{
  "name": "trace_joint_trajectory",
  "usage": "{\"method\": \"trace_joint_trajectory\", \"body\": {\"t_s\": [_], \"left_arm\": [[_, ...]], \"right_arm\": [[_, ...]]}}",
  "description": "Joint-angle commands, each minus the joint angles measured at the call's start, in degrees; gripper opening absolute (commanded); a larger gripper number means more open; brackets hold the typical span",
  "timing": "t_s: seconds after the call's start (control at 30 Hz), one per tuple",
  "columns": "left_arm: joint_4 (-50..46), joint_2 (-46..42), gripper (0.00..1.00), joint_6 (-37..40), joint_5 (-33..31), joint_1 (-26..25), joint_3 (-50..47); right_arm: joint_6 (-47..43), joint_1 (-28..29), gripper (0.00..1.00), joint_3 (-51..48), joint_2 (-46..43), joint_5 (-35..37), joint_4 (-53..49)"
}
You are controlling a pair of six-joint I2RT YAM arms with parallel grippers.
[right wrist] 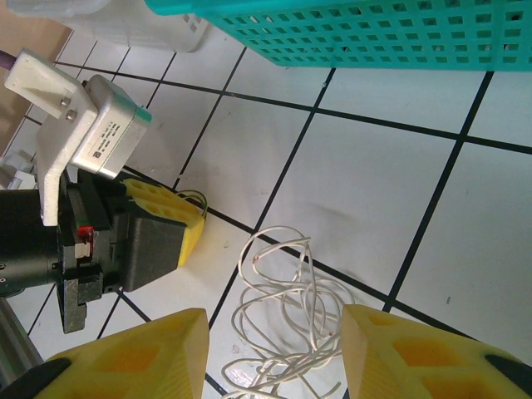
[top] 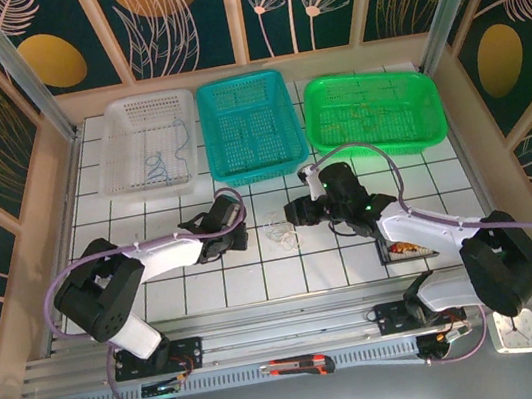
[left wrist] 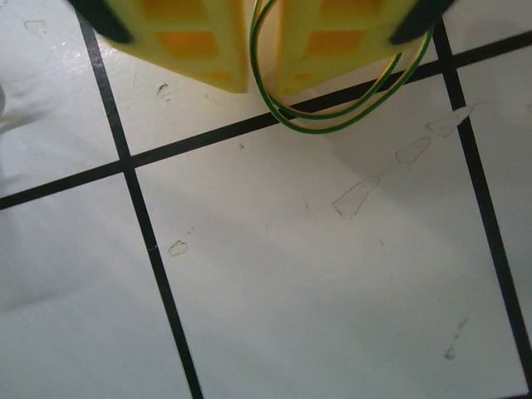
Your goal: Untangle the cables
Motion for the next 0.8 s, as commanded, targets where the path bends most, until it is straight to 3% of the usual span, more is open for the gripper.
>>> {"method": "trace_joint_trajectory", "body": {"t_s": [0.0,0.27,0.5,0.77], "left_arm": [[-0.17,-0.1,0.01,0.03,-0.7,-0.37,1.0],[-0.19,-6.52,0.0,-1.62,2.31,-0.34,3.11],[8.79,-14.77,0.0,-7.21,11.79,-0.37,3.42],[17.12,-19.31,0.0,-12.06,17.24,-0.33,2.78]], "right_arm": [[0.39,-0.42,0.46,-0.11,-1.31,0.47,1.59],[2.5,-0.35,0.46,0.06,-1.34,-4.1,3.88],[6.27,-0.36,0.51,0.42,-0.57,-8.57,8.77],[10.53,-0.65,0.55,0.64,-0.82,-11.43,13.5]]}}
